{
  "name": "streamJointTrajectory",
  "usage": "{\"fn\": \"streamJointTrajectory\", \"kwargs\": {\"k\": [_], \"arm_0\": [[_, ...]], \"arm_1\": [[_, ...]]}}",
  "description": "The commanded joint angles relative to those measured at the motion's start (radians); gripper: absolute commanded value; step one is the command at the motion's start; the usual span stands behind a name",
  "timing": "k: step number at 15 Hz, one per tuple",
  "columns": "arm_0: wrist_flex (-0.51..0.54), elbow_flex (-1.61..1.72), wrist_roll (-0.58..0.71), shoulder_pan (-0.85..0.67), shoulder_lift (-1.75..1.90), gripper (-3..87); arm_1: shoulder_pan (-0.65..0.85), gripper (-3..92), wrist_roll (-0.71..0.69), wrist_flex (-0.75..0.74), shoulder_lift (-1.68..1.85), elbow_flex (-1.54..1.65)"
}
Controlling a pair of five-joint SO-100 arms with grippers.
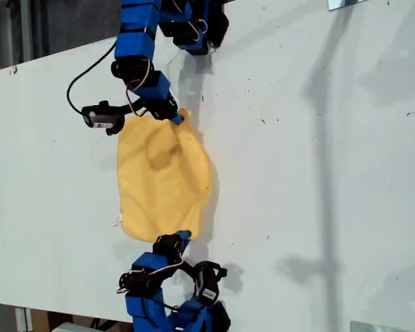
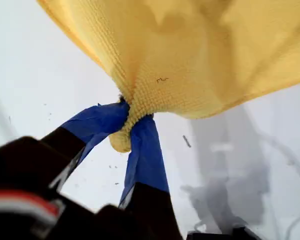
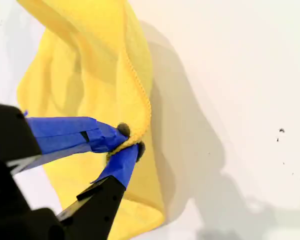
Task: Grasp corners of a square towel and fold twice.
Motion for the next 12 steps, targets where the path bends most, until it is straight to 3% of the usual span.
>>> {"fn": "streamJointTrajectory", "kwargs": {"k": [1, 5, 12], "arm_0": [[0.064, -0.14, 0.17, -0.291, 0.078, -1.5], [-0.005, -0.408, 0.436, -0.724, -0.143, -1.5], [-0.258, -0.81, 0.617, -1.043, -0.718, -1.5]], "arm_1": [[0.256, 0.0, -0.123, -0.011, -0.015, -0.153], [0.615, -0.1, -0.221, -0.202, -0.238, -0.345], [0.807, -0.1, -0.342, -0.62, -0.73, -0.586]]}}
